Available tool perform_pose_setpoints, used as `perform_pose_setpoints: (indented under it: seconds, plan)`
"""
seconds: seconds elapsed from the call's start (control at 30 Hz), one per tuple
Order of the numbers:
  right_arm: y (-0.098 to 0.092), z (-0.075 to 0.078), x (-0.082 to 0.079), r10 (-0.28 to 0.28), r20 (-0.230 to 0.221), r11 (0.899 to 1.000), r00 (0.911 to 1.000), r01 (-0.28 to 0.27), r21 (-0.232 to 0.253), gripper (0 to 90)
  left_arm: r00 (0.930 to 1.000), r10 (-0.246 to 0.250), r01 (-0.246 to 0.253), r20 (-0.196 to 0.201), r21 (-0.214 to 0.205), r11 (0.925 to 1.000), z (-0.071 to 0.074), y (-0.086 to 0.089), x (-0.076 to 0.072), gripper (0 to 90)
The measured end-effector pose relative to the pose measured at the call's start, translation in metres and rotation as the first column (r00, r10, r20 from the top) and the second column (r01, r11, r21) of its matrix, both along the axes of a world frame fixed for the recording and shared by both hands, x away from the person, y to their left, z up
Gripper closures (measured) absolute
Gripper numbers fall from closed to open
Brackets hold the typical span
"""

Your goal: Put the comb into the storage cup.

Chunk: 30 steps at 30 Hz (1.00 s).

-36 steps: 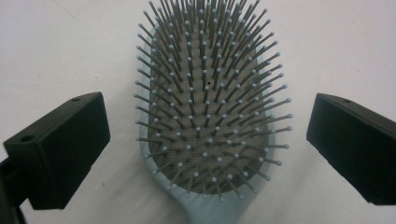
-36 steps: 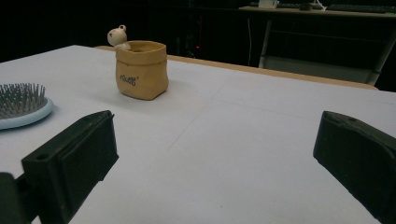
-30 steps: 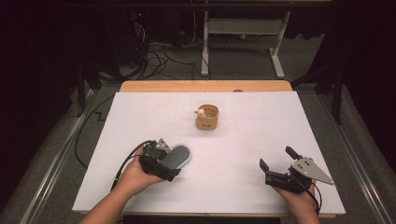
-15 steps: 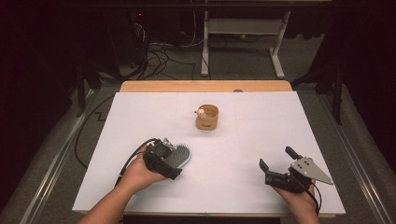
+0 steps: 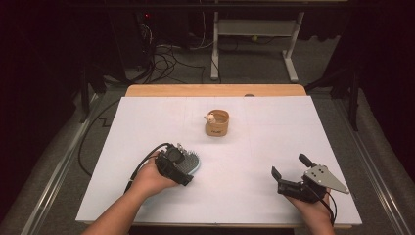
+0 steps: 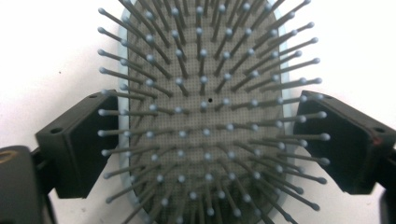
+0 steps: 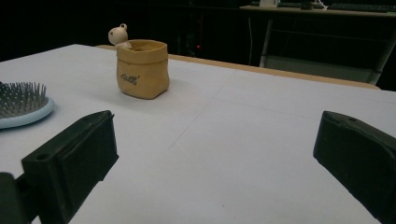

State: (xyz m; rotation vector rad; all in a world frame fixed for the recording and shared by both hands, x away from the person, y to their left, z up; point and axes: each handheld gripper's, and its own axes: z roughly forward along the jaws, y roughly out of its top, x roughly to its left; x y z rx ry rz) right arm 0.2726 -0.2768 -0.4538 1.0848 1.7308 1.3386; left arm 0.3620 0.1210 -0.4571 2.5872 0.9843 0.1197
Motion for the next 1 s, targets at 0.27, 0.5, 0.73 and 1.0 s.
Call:
perform_pose_setpoints:
  seconds: [0.27, 0.5, 0.73, 1.0]
  plan:
    - [0.0007, -0.0003, 0.0000, 0.002, 0.000, 1.000, 1.0000, -0.002, -0.003, 0.2, 1.0000, 0.000, 0.000, -0.005, -0.001, 1.0000, -0.0001, 0.0005, 0.0010, 11.8]
    - [-0.0007, 0.0005, 0.0000, -0.003, 0.000, 1.000, 1.0000, 0.003, 0.005, 0.2, 0.9997, -0.005, 0.005, -0.023, 0.013, 0.9999, 0.0006, -0.0014, 0.0038, 11.6]
    - [0.0004, 0.0010, -0.0012, 0.000, 0.003, 1.000, 1.0000, 0.000, 0.002, 0.2, 0.9993, -0.026, 0.027, -0.027, 0.027, 0.9993, 0.0017, -0.0026, 0.0052, 13.3]
    - [0.0003, 0.0007, -0.0005, 0.001, 0.001, 1.000, 1.0000, -0.001, 0.001, 0.2, 0.9988, -0.046, 0.046, -0.015, 0.025, 0.9986, 0.0028, -0.0024, 0.0047, 18.9]
